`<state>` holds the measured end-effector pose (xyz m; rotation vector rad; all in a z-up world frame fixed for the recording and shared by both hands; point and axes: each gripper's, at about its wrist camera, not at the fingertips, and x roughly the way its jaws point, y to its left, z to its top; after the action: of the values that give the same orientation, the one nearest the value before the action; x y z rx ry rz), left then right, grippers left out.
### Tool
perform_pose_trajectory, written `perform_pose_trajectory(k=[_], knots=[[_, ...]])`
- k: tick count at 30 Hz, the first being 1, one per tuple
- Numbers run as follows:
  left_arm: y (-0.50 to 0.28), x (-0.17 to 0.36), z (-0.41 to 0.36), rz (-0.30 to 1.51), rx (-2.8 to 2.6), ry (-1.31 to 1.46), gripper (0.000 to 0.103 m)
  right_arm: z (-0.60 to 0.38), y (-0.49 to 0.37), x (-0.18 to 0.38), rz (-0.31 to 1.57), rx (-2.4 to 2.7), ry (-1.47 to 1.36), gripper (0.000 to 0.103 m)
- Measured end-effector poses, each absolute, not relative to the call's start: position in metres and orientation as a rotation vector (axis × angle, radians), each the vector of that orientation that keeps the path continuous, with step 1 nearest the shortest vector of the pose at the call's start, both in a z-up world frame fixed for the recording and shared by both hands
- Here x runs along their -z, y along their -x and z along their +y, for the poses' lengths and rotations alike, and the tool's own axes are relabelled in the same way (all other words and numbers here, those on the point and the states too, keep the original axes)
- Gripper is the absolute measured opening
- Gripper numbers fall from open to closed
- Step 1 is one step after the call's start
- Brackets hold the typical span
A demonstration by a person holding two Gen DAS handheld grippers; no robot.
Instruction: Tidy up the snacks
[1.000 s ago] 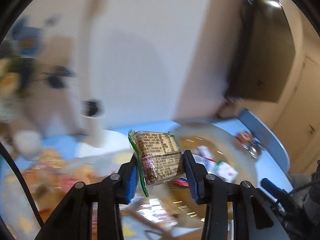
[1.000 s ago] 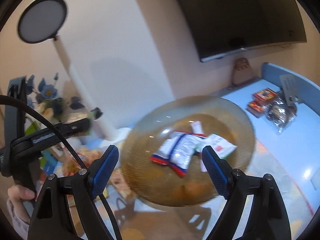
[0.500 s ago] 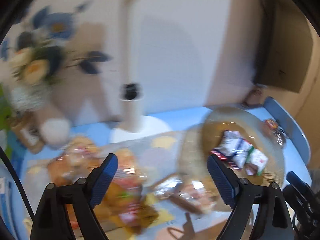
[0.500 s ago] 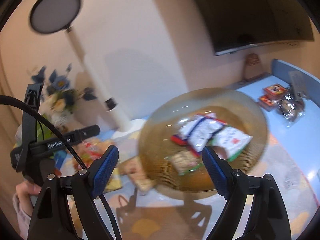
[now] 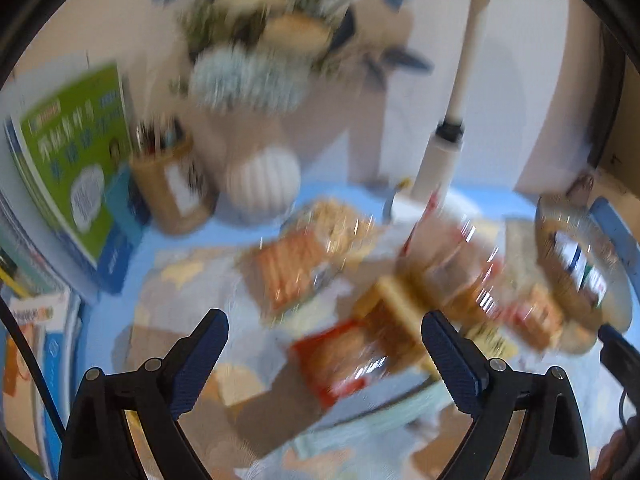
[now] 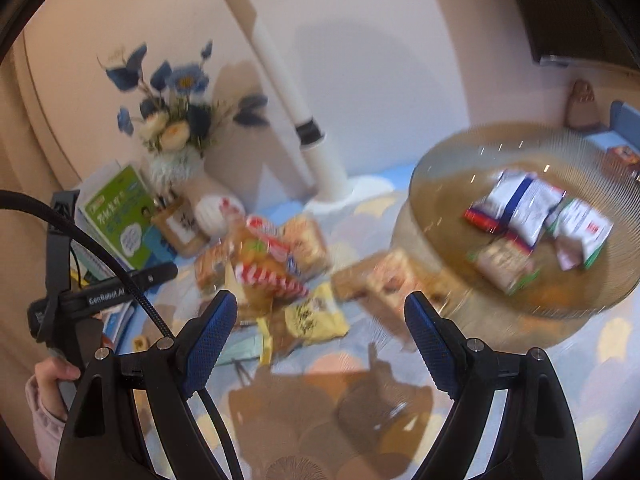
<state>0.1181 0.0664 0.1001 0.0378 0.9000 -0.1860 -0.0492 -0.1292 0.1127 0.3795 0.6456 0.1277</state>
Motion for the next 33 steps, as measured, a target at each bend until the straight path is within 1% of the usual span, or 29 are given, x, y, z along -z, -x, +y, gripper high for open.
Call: perform_pose_trajectory(k=[7,15,16,17,18,19,21,27,33], knots=[[-0.117,-0.051,0.067,0.98,0.237,-0.049,0.096,-0.132,0.039,-0.08,0.714,-0.074,-0.383,0.086],[-0.123,-0.022,0.045,1.029,0.311,-0.089,0.096,-0.155,0.017,-0.06,0.737,0.064,-0.371,0.087],[-0.125,-0.019,0.042,1.03,0.313,-0.096,0.096,-0.156,0.012,-0.058,0.741,0.068,-0.372,0.088],[-0.128,-0.014,0.04,1.036,0.319,-0.1,0.097,-0.157,0.008,-0.056,0.743,0.067,-0.375,0.094],[-0.13,-0.01,0.038,1.034,0.32,-0.103,0.1,-0.158,0.003,-0.051,0.751,0.062,-0.377,0.103],[-0.13,-0.007,0.036,1.002,0.315,-0.125,0.103,-0.157,-0.003,-0.044,0.769,0.059,-0.374,0.103],[-0.127,-0.003,0.031,0.952,0.314,-0.17,0.103,-0.148,-0.007,-0.044,0.788,0.089,-0.307,0.103],[-0.127,-0.004,0.033,0.954,0.32,-0.153,0.103,-0.129,-0.015,-0.04,0.856,0.163,-0.156,0.103],[-0.127,-0.004,0.033,0.954,0.32,-0.153,0.103,-0.133,-0.013,-0.04,0.854,0.16,-0.161,0.103]])
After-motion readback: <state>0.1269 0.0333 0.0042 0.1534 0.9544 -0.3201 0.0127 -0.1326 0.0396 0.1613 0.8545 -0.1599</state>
